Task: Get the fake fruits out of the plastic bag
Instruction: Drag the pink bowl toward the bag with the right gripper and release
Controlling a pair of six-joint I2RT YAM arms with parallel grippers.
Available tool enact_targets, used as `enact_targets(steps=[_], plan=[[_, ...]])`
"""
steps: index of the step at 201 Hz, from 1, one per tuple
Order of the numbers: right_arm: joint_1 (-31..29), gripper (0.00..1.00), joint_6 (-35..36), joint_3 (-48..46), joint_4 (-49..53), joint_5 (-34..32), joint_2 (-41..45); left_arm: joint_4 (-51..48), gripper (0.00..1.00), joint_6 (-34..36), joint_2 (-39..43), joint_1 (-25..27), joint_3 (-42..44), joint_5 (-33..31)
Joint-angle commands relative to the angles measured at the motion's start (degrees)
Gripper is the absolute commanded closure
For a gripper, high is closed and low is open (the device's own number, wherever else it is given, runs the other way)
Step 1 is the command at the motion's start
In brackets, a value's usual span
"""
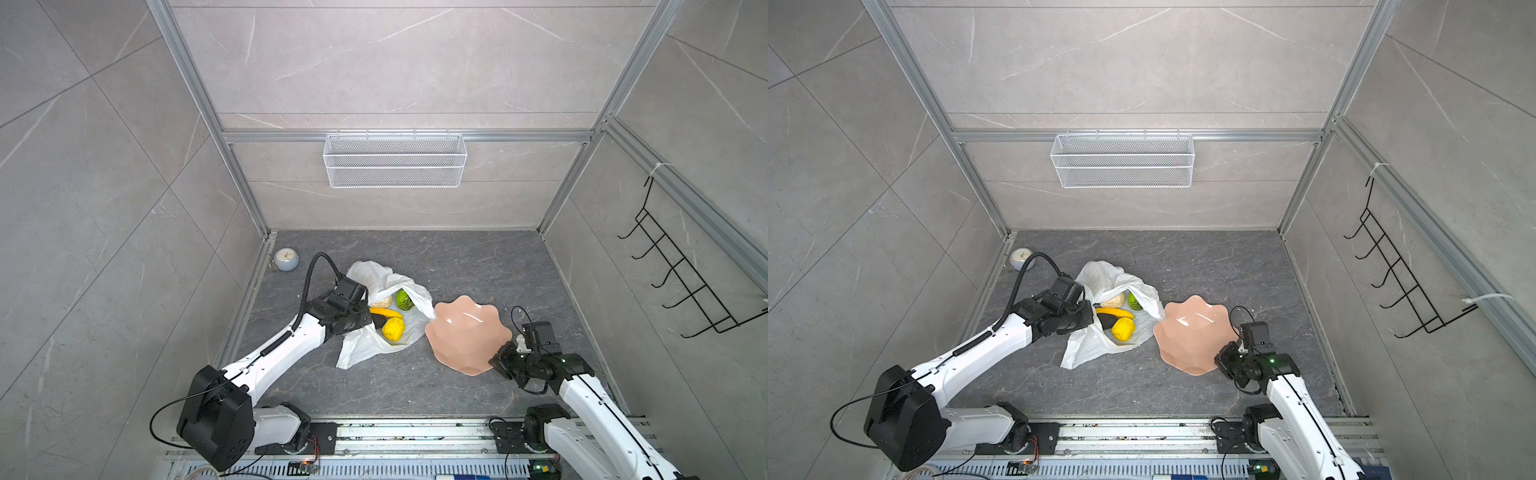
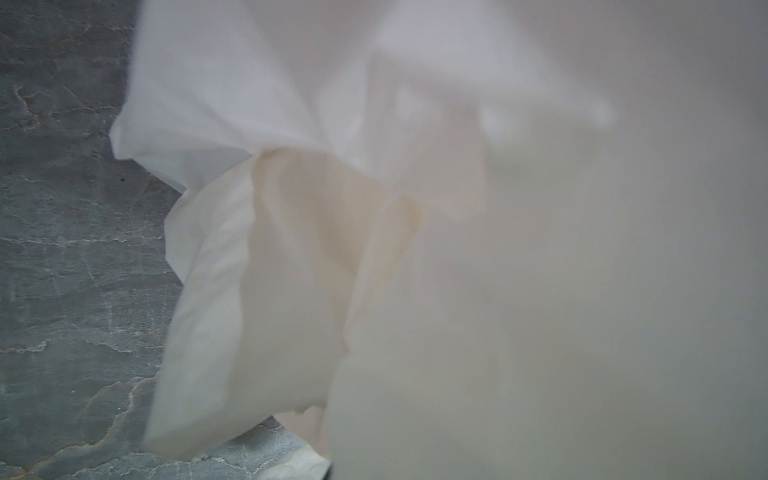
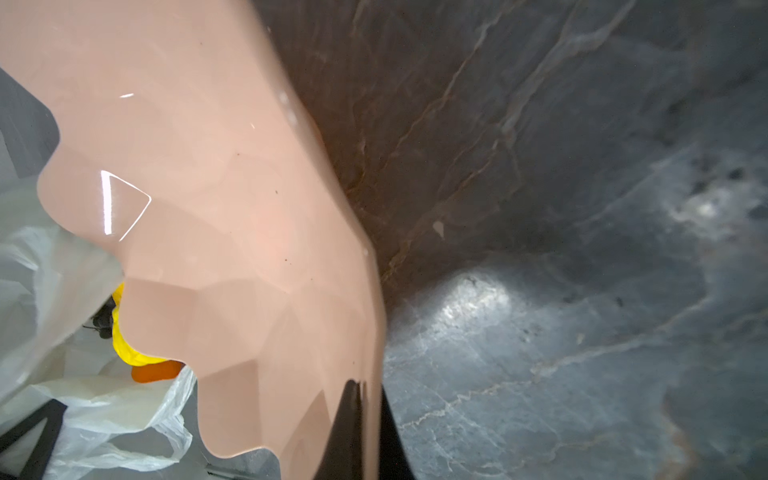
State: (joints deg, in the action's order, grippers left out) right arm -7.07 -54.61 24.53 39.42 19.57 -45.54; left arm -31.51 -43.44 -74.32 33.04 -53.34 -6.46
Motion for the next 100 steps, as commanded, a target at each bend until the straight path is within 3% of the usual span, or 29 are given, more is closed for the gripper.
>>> enact_targets(steps=[1, 17, 30, 46, 74, 100], plan=[[-1.0, 0.97, -0.2, -1.5, 2.2, -1.1, -1.5, -0.8, 1.0, -0.6, 0.2, 0.2, -2.1, -1.7], [-1.4, 0.84, 0.7, -0.5, 2.5, -1.6, -2.8, -0.9, 1.0, -0.4, 0.1, 0.2, -2.3, -1.5], [-1.5, 0.63, 1.6, 1.3, 4.3, -3.5, -3.3, -1.3, 1.0, -0.2, 0.2, 0.1, -2.4, -1.4], [-1.5, 0.47, 2.0, 2.9, 5.9, -5.3, -2.7, -1.6, 1.0, -0.1, 0.6, 0.1, -2.3, -1.4], [-1.6, 0.3, 2.2, 5.0, 8.7, -7.4, -0.5, -2.0, 1.0, 0.0, 1.8, 0.1, -1.0, -1.8], [-3.5, 0.21, 1.3, 7.8, 11.7, -10.9, 4.8, -1.5, 1.0, -0.1, 3.3, 0.2, 1.5, -1.2]])
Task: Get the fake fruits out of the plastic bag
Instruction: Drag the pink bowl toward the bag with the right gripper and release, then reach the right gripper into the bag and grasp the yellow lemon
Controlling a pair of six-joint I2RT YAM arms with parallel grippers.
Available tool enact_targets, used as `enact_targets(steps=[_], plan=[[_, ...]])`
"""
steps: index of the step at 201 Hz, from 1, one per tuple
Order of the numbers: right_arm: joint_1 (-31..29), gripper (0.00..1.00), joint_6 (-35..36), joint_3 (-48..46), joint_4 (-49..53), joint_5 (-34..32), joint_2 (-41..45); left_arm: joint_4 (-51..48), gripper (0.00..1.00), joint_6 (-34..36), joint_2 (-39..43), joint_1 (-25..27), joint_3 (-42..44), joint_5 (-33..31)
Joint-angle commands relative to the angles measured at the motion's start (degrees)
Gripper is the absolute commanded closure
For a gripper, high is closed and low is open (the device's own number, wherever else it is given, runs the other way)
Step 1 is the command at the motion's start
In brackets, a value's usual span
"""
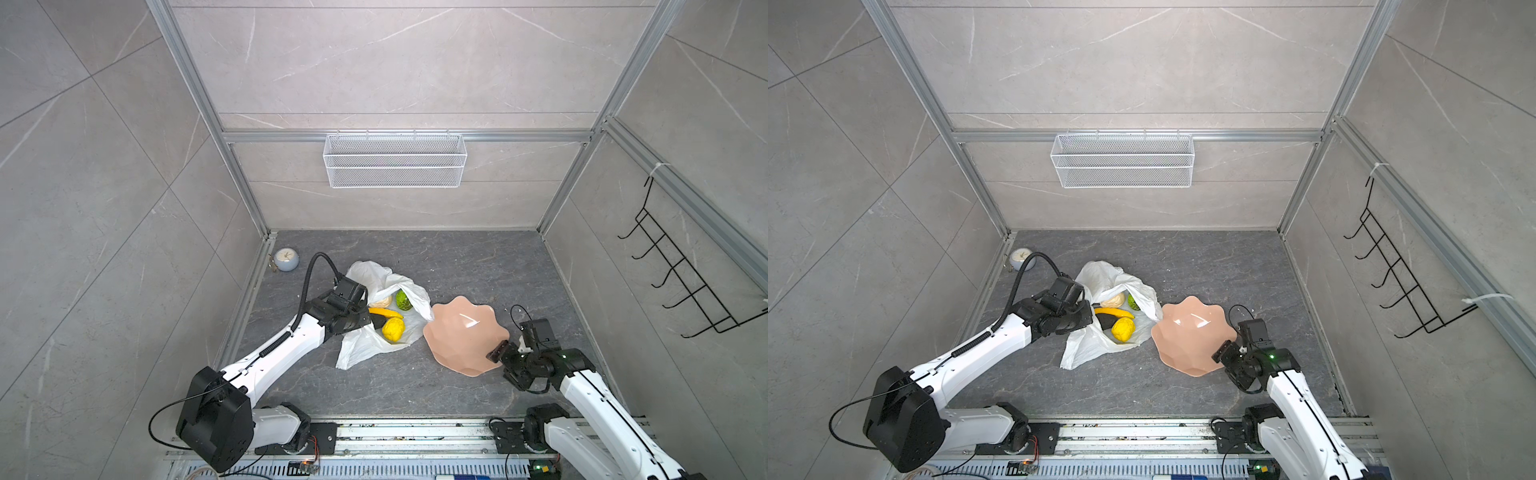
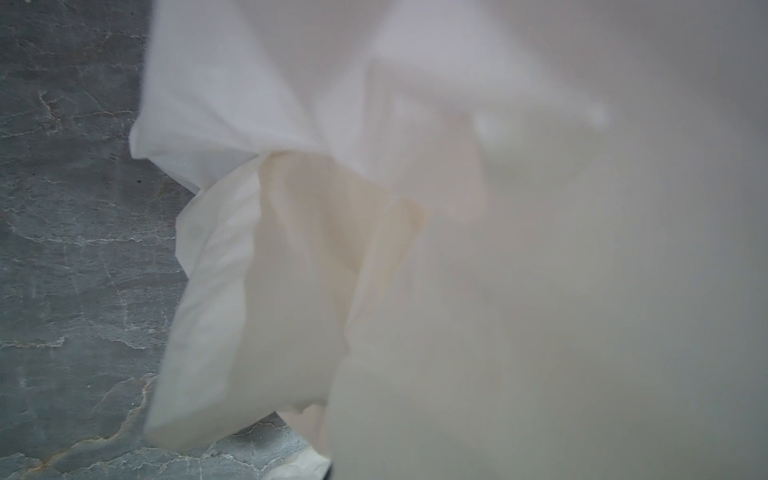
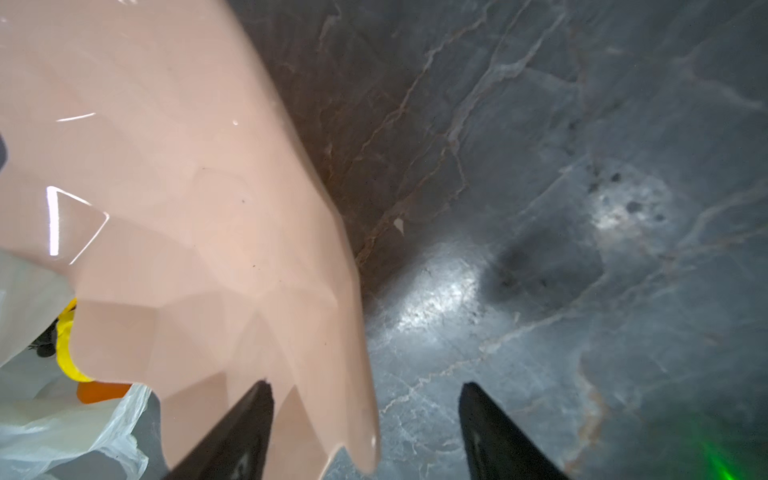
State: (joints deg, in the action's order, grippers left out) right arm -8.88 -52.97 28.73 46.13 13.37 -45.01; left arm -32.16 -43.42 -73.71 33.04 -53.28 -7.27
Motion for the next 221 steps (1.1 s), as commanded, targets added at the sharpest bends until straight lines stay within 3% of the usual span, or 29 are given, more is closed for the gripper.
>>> enact_targets(steps=[1, 32, 56, 93, 119, 160, 221], plan=[[-1.8, 0.2, -0.4, 3.7, 5.2, -4.9, 4.4, -0.8, 1.0, -0.1, 2.7, 0.1, 1.5, -0.3], [-7.5, 0.18, -1.0, 8.1, 6.6, -8.4, 6.9, 0.5, 1.0, 0.2, 4.5, 0.4, 4.5, 1.7], [-15.7, 0.19, -3.1, 10.7, 4.5, -11.6, 3.7, 0.8, 1.0, 0.6, 4.2, 0.8, 5.8, 4.3], [-37.3, 0.19, -10.9, 16.8, -3.2, -22.3, -8.3, 0.9, 1.0, 0.6, 3.0, 2.4, 5.9, 4.7], [-46.8, 0.23, -13.5, 22.4, -12.0, -24.6, -20.3, 0.4, 1.0, 0.4, 2.1, 2.8, 5.6, 4.7], [-50.2, 0.26, -17.3, 30.8, -20.4, -23.1, -38.7, 0.8, 1.0, -0.1, 2.3, 3.0, 6.2, 4.8], [-48.5, 0.27, -23.4, 39.1, -23.7, -23.3, -52.3, 2.8, 1.0, -0.5, 2.9, 3.2, 6.9, 5.9]])
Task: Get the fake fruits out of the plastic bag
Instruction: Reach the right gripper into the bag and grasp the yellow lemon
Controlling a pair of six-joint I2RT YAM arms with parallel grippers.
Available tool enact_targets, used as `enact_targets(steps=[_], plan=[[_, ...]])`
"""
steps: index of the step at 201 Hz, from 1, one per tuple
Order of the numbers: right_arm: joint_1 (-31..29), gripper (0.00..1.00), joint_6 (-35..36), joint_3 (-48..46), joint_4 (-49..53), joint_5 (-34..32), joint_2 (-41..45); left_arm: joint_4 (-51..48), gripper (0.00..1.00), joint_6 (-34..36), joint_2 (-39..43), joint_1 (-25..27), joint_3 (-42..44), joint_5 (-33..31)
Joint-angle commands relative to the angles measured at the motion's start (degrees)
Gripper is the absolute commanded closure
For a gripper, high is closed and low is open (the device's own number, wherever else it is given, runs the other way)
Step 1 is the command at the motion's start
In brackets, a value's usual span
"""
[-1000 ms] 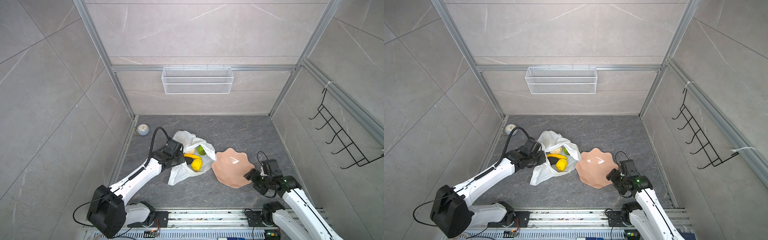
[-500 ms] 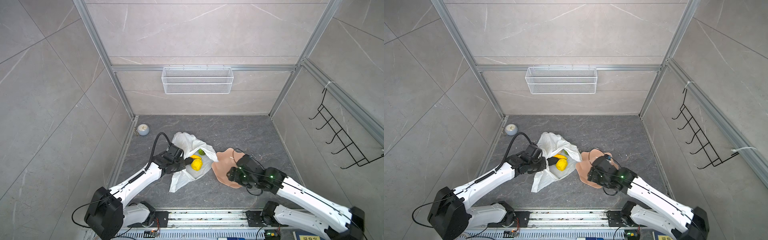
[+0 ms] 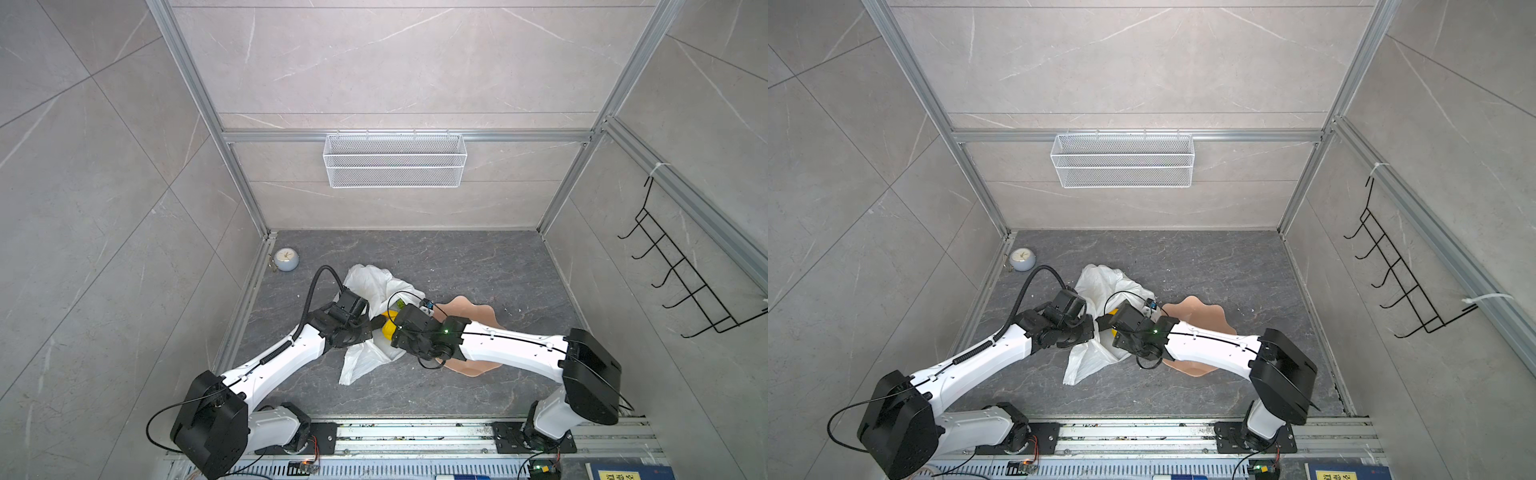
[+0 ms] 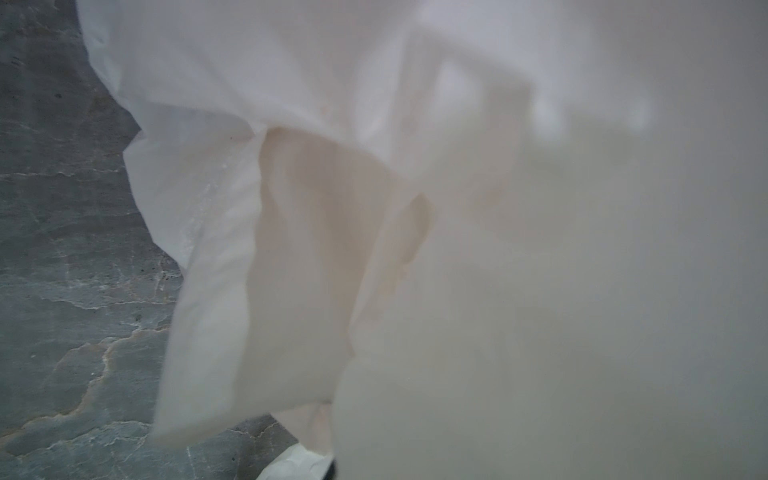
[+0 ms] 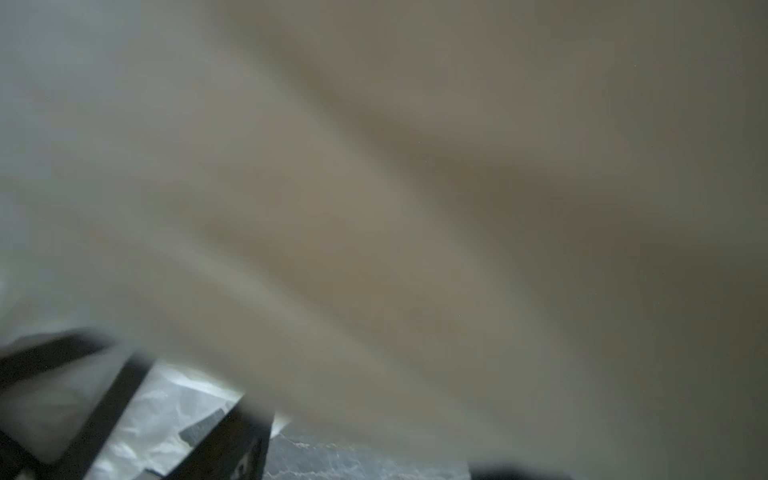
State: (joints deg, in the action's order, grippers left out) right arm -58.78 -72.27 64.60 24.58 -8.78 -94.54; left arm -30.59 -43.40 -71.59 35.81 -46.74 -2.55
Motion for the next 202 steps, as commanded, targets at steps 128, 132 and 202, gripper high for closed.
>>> enact_targets(steps=[128, 132, 202], plan=[[5.7, 0.27, -7.9, 11.5, 0.4, 1.5, -16.1, 3.5, 1.0, -0.2, 0.4, 0.4, 1.2, 2.2], [5.8, 0.27, -7.8, 11.6, 0.5, 1.3, -16.1, 3.5, 1.0, -0.3, 0.4, 0.4, 1.3, 2.2], [7.0, 0.3, -6.1, 12.0, -0.4, 2.7, -18.7, 3.3, 1.0, -0.6, 0.8, 0.4, 1.7, 2.0]])
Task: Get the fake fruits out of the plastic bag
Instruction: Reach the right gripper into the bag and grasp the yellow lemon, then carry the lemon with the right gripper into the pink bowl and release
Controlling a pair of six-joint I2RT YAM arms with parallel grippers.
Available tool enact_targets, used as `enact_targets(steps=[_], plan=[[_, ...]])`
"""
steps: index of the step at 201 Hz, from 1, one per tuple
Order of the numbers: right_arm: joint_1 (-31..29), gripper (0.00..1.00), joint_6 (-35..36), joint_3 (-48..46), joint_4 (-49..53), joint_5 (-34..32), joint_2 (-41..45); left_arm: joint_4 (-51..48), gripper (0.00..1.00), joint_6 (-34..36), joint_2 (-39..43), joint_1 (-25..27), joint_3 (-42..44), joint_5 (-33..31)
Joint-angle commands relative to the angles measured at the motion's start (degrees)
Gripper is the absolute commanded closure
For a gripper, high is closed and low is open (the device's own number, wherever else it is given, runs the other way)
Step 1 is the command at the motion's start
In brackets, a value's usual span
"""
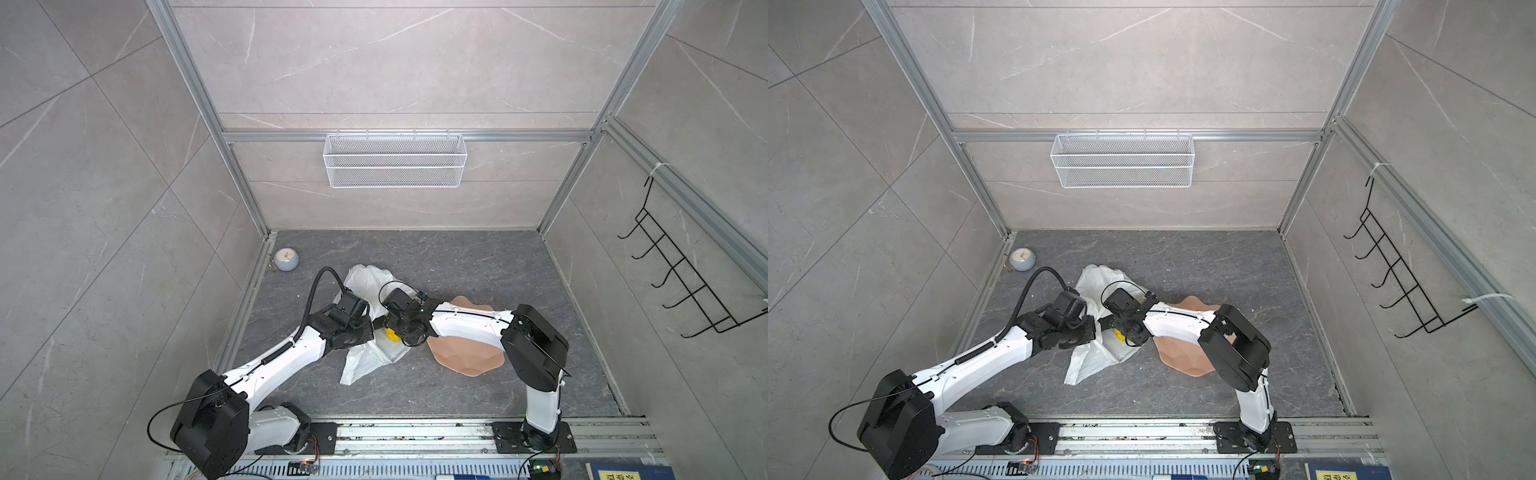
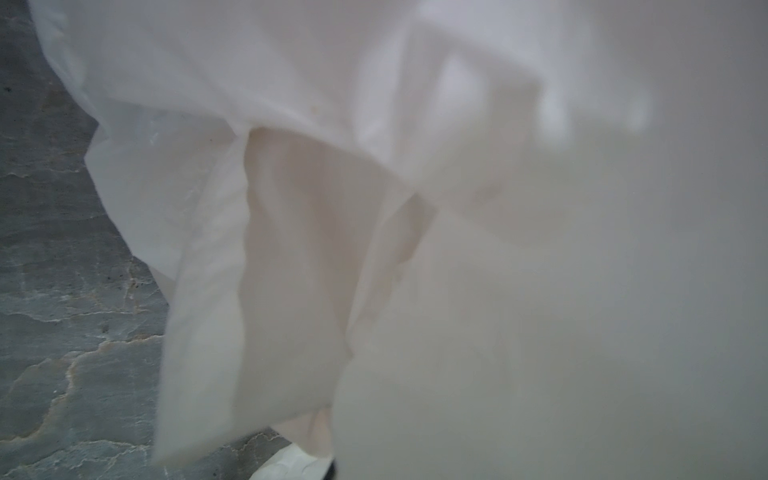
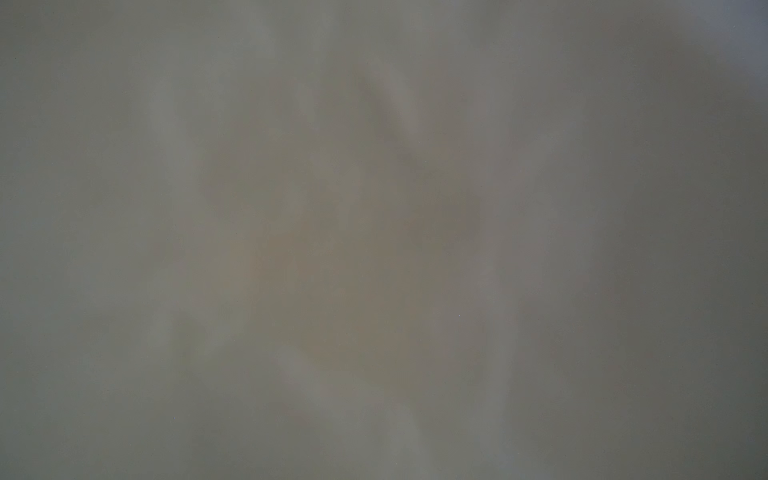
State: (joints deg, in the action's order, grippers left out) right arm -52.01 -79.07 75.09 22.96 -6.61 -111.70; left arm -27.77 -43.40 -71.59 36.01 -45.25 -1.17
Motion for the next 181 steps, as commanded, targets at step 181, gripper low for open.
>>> enact_targets(steps=[181], plan=[[-5.8, 0.44, 27.3, -18.8, 15.4, -10.2, 39.1, -1.1, 1.0, -0.4, 1.1, 0.2, -0.1, -1.5]])
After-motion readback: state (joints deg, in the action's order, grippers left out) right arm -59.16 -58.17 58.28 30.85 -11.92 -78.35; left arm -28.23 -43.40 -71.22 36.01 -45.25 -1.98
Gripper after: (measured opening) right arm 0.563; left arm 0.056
